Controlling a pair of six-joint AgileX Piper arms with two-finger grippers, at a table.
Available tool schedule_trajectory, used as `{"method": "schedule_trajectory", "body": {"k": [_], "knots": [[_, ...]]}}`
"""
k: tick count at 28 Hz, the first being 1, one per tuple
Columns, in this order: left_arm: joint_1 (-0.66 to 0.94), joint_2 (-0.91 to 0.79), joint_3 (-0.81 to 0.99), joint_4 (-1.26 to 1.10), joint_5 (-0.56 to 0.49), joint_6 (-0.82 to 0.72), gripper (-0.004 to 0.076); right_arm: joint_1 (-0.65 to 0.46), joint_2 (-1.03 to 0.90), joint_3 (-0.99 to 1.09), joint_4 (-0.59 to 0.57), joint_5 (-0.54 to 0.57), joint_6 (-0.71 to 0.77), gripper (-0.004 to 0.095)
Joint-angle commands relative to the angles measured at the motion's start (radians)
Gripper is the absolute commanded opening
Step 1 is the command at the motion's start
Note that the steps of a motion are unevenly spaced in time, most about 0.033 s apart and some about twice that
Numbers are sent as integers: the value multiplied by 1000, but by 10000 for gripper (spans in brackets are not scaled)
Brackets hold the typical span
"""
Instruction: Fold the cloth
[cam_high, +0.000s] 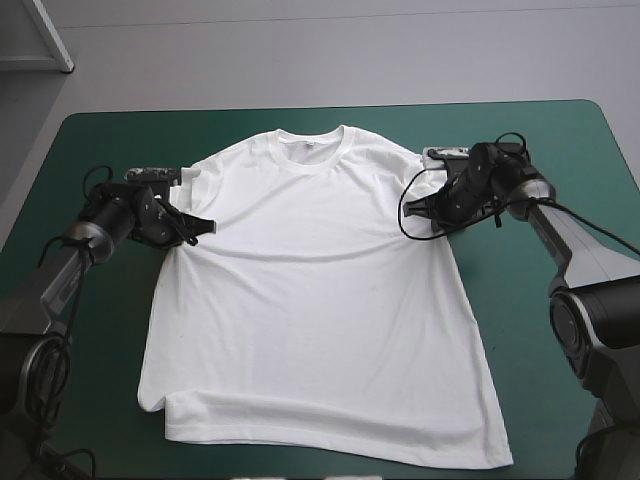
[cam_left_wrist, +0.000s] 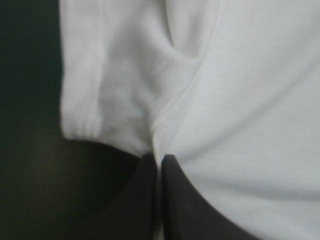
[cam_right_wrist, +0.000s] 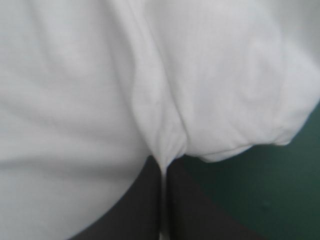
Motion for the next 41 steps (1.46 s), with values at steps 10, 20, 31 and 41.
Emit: {"method": "schedule_trajectory", "body": {"k": [10,20,31,41], "knots": [[-1,-292,-489,138,192,81,-10,-2,-260,-571,-261,298,104,-14],[-1,-307,-822,191,299,146,-10,-2,-382,-743,-304,298,104,-14],[-1,-219,-886,103,142,187,-9,-2,-320,-783,-226,138,50,-14],[-1,74,-1126,-7,111,229,-10,-2,-131,-784,-202,-217,42,-14]]}}
